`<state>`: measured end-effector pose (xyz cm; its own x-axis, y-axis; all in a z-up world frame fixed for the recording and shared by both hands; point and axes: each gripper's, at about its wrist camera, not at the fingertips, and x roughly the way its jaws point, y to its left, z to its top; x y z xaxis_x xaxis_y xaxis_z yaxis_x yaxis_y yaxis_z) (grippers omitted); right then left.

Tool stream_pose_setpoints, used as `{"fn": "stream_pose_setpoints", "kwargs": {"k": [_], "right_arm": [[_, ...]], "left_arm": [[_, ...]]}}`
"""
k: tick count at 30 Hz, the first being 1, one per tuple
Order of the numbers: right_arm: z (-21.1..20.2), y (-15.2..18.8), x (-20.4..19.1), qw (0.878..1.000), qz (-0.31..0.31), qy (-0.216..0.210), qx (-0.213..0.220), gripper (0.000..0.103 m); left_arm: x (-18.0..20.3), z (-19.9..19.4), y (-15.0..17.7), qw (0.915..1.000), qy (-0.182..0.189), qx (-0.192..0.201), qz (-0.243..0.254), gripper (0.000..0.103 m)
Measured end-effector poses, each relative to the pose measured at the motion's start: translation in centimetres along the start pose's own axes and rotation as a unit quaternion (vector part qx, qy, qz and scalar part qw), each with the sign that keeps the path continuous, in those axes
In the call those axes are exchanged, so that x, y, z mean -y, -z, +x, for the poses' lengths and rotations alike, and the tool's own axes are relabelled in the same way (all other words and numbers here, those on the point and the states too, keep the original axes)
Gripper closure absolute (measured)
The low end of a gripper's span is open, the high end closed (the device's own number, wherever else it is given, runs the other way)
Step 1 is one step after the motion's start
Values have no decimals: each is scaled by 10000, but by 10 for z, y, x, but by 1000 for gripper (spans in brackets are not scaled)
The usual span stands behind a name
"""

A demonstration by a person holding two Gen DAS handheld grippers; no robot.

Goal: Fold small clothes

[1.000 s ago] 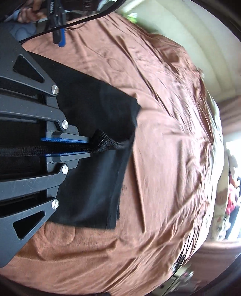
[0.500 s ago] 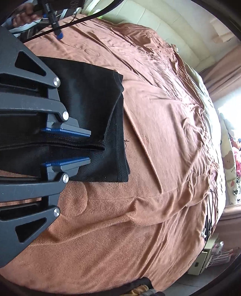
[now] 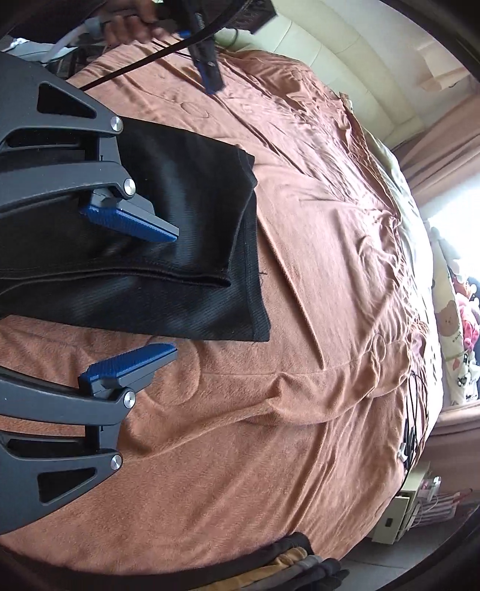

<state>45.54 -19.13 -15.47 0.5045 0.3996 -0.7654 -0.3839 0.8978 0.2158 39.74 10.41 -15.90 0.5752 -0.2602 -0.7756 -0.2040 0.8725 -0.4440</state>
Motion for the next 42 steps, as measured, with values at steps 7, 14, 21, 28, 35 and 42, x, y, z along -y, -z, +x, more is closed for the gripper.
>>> {"fn": "stream_pose_setpoints", "kwargs": {"k": [7,14,21,28,35,42], "right_arm": [[-10,12,5,9999,127,19,-49,48],[-10,21,12,9996,262,14,-132,48],[-9,26,15,9992,356,43,-147,48],[-6,28,17,9991,402,48,-159,48],[-4,31,15,9990,411,30,-174,48],[-8,30,16,9990,430,-34,-122,48]], "left_arm": [[11,28,-27,9997,-119,-20,223,65],[21,58,-43,9986,-185,-238,446,65],[29,86,-48,9951,-507,-465,710,65],[29,99,-50,9930,-765,-493,748,70],[24,108,-51,9913,-915,-657,673,80],[24,108,-54,9909,-959,-708,619,80]]}}
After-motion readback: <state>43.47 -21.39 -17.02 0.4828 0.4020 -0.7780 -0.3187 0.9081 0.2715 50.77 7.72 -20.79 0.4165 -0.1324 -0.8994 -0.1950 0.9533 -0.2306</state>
